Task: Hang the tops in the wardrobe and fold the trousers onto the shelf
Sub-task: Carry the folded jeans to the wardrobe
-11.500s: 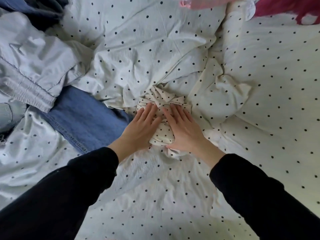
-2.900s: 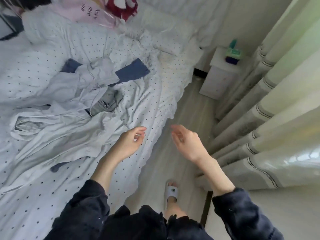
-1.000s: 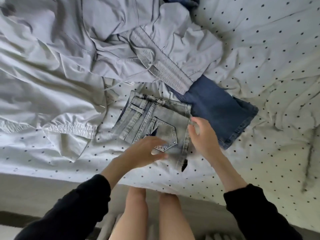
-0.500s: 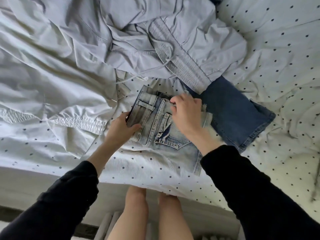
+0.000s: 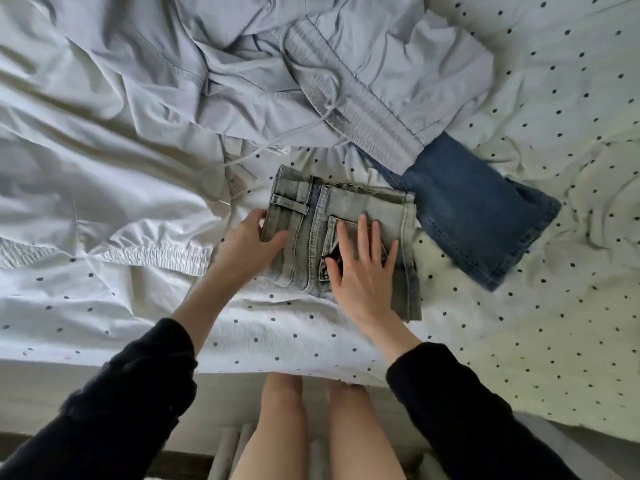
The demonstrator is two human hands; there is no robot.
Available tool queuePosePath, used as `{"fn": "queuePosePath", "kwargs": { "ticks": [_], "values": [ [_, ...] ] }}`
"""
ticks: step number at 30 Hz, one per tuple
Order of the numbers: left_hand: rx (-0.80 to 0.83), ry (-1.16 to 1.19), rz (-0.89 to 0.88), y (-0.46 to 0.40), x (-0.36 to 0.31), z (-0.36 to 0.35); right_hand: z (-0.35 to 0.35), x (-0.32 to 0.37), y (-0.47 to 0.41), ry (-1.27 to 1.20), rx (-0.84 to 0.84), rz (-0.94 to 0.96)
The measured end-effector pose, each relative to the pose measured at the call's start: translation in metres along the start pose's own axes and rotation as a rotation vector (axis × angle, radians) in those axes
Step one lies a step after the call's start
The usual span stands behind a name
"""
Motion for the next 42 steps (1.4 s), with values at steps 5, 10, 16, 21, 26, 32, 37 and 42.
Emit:
{"fn": "queuePosePath", "kwargs": {
  "ticks": [5,10,16,21,26,32,37,42],
  "values": [
    [-0.081,-0.237,-0.244,0.030,-0.074,-0.023,-0.022,0.001,-0.014,-0.065,0.213,0.120],
    [0.069,-0.409,-0.306,0.020,-0.116,-0.092,0.023,-0.090,-0.007,-1.013,0.215,-0.325],
    [0.410,-0.853,-0.564,0.021,-0.097,-0.181,0.062,-0.153,-0.007,-1.189,0.086,-0.532],
    [0.494,-0.686,-0.812,0.052,-0.084,-0.169,0.082,-0.098,0.007,-0.842,-0.103,-0.096],
    [0.547,-0.458,-0.835,0.072,-0.069,-0.148,0.049,-0.061,0.026,-0.575,-0.060,0.009],
    [0.161,-0.761,-1.062,0.034,-0.099,-0.105,0.020,-0.069,0.033,-0.341,0.003,0.000],
    [0.399,-1.322,-1.305,-0.022,-0.097,-0.135,0.017,-0.071,0.029,-0.264,0.098,-0.023],
    [0.367,-1.603,-1.419,-0.041,-0.109,-0.167,0.012,-0.074,0.024,-0.294,0.284,-0.116]
  ]
}}
Point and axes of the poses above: each hand's wrist, its own y-axis away from the middle knuckle, its own z-axis out of the back of the hand, x = y × z, the point moved 10 cm from there along -y, towards the middle knuckle, and after that the axes turned 11 degrees about -z, right-handed, at the moved point
